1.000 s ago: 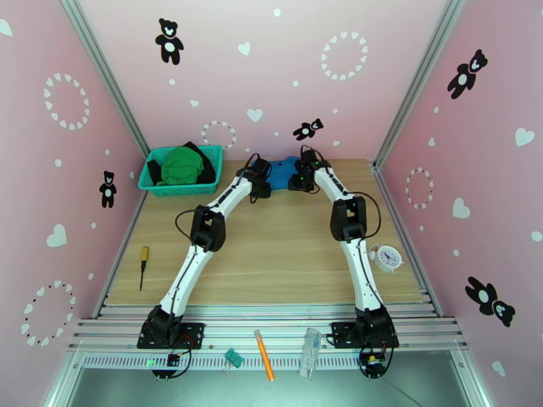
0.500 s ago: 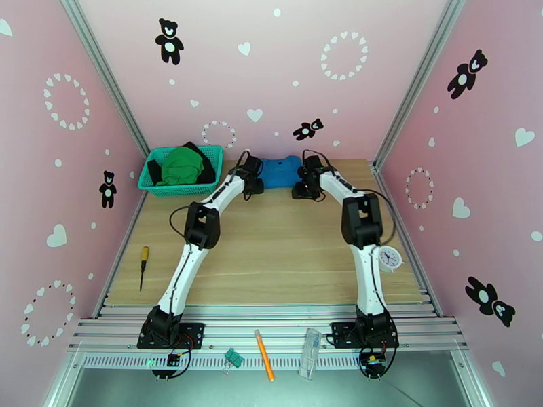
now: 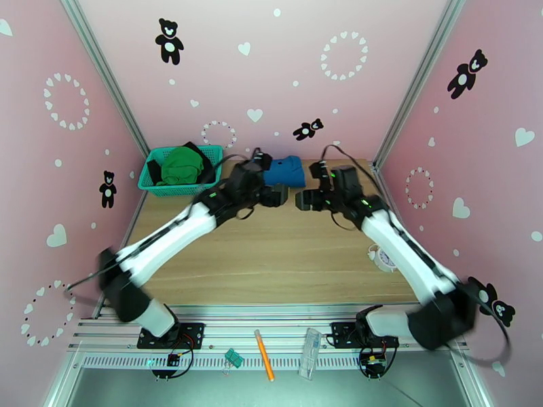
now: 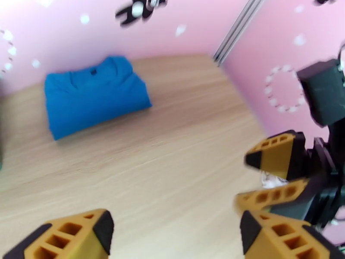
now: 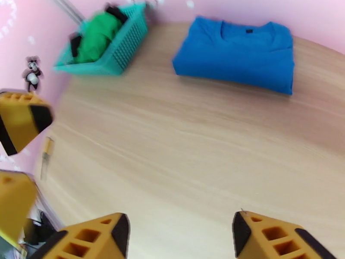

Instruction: Fold and stack the mixed laundry pile

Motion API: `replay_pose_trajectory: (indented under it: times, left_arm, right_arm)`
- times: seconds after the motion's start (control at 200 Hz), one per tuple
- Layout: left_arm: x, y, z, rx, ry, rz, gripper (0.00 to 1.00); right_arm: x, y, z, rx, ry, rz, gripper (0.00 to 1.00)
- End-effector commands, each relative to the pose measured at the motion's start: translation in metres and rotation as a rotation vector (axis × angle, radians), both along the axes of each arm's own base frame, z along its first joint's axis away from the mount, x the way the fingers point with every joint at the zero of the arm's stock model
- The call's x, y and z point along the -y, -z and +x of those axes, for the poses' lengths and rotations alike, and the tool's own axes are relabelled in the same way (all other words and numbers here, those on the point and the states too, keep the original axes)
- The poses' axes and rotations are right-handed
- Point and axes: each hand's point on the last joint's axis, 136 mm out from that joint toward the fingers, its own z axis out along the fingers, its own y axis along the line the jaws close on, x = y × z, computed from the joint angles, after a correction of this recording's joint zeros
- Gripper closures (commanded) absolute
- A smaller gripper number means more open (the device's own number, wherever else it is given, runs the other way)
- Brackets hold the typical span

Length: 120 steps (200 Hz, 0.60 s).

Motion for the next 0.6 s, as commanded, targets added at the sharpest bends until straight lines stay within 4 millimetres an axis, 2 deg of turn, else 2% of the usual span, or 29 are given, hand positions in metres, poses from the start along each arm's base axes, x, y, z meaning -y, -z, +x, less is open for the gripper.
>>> replay_pose_trajectory:
  times: [0.0, 0.09, 0.125, 0.235, 0.355, 0.486, 0.596]
  left_arm:
    - [-0.059, -0.005, 0.003, 0.06, -0.184, 0.068, 0.03]
    - [-0.111, -0.003, 0.014, 0.024, -0.33, 0.123, 0.02]
    - [-0.132, 0.002, 0.022, -0.012, -0.39, 0.142, 0.02]
    - [-0.196, 0.025, 0.056, -0.117, -0.571, 0.221, 0.02]
    - [-0.257, 0.056, 0.101, -0.239, -0.718, 0.285, 0.02]
    - [-0.303, 0.096, 0.149, -0.37, -0.8, 0.286, 0.02]
    - [-0.323, 0.128, 0.186, -0.451, -0.816, 0.24, 0.01]
  right_arm:
    - [0.01, -0.05, -0.035, 0.122, 0.041, 0.189, 0.01]
    - [0.022, -0.046, -0.041, 0.19, 0.085, 0.188, 0.01]
    - [0.026, -0.037, -0.04, 0.157, 0.106, 0.145, 0.06]
    - [0.047, 0.0, -0.034, 0.008, 0.211, -0.019, 0.16]
    - [0.068, 0.024, -0.032, -0.064, 0.316, -0.127, 0.16]
    - [0.085, 0.038, -0.033, -0.095, 0.407, -0.179, 0.16]
    - [0.095, 0.048, -0.032, -0.113, 0.455, -0.227, 0.18]
